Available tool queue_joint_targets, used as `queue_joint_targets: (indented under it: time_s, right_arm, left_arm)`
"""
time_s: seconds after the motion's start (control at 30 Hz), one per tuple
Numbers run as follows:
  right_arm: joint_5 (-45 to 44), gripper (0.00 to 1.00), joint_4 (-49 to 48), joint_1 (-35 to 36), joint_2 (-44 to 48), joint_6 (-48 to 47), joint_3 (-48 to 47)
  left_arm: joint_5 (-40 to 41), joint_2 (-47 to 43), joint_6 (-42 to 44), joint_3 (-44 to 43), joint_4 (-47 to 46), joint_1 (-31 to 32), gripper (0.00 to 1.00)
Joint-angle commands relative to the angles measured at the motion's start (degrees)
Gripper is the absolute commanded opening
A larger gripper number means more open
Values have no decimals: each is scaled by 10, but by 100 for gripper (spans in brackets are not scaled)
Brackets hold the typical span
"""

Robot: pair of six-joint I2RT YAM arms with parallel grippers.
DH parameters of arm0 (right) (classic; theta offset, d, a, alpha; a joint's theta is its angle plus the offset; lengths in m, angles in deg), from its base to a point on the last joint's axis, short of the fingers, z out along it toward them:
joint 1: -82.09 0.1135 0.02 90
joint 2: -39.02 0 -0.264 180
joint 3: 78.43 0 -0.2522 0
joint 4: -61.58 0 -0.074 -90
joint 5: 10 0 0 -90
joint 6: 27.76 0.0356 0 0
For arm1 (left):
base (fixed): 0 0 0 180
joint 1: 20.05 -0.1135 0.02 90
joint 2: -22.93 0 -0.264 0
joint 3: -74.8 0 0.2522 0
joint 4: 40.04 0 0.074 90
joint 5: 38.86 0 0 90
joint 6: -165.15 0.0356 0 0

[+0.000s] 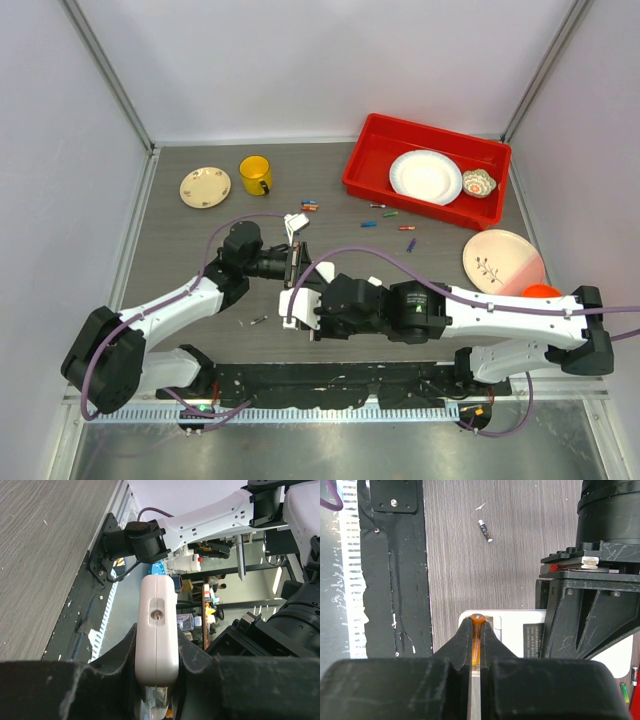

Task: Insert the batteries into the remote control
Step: Load the battery into the remote control.

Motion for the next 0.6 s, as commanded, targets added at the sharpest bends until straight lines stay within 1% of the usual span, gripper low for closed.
queue_joint_targets:
  time_s: [0.0, 0.27, 0.37, 0.4, 0.5, 0.57]
  right_arm:
    - [9, 1, 24, 7, -8, -3, -18]
    - [0, 1, 38, 10, -18, -5, -17]
    - [-7, 10, 37, 11, -23, -2, -18]
    - [-11, 15, 36, 12, -24, -1, -18]
    - [-18, 21, 33, 12, -28, 3, -19]
    - [-22, 23, 33, 13, -33, 5, -21]
  left_arm:
    - [-11, -12, 4, -25, -7, -1, 0]
    - [-13, -15, 8, -29, 0, -1, 0]
    - [-12, -19, 8, -29, 1, -1, 0]
    - [-12, -19, 8, -28, 2, -1, 0]
    - [-12, -21, 10, -28, 4, -1, 0]
    - [-12, -21, 11, -26, 4, -1, 0]
